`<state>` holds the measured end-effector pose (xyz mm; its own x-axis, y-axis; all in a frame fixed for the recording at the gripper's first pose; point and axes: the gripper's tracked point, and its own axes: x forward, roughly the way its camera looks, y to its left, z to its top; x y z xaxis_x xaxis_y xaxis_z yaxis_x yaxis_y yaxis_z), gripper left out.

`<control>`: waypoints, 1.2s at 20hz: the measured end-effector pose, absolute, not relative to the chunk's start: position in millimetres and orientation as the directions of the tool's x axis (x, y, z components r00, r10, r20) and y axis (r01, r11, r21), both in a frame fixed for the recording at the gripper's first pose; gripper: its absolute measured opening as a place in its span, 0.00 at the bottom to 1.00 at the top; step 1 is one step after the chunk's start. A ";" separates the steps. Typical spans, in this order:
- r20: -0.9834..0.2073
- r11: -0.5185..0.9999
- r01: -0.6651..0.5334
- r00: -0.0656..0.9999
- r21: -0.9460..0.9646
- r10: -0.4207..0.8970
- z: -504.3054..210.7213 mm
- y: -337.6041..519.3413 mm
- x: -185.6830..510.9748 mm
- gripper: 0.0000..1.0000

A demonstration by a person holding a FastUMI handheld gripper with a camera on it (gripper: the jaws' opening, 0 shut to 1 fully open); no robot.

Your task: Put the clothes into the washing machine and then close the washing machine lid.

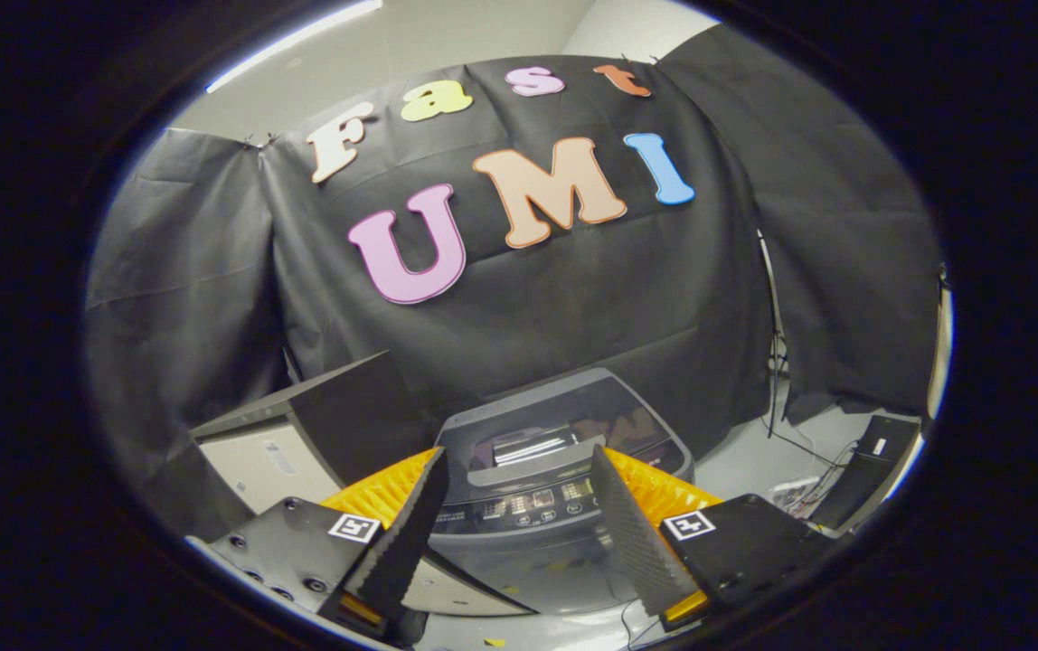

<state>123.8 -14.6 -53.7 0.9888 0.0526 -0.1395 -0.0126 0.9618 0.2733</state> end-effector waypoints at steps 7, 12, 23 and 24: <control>-0.063 0.980 -0.091 0.993 0.175 0.103 -41.8 -6.9 87.4 0.98; -0.084 0.987 -0.131 0.987 0.090 0.139 -69.3 -14.4 73.0 0.98; 0.049 0.971 -0.217 0.974 -0.104 0.223 -56.9 -13.3 74.7 0.98; 0.056 0.970 -0.223 0.972 -0.100 0.229 -60.2 -14.2 73.9 0.98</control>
<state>73.9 -14.2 -60.2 0.9718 0.2289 0.0564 -0.2227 0.9698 -0.0996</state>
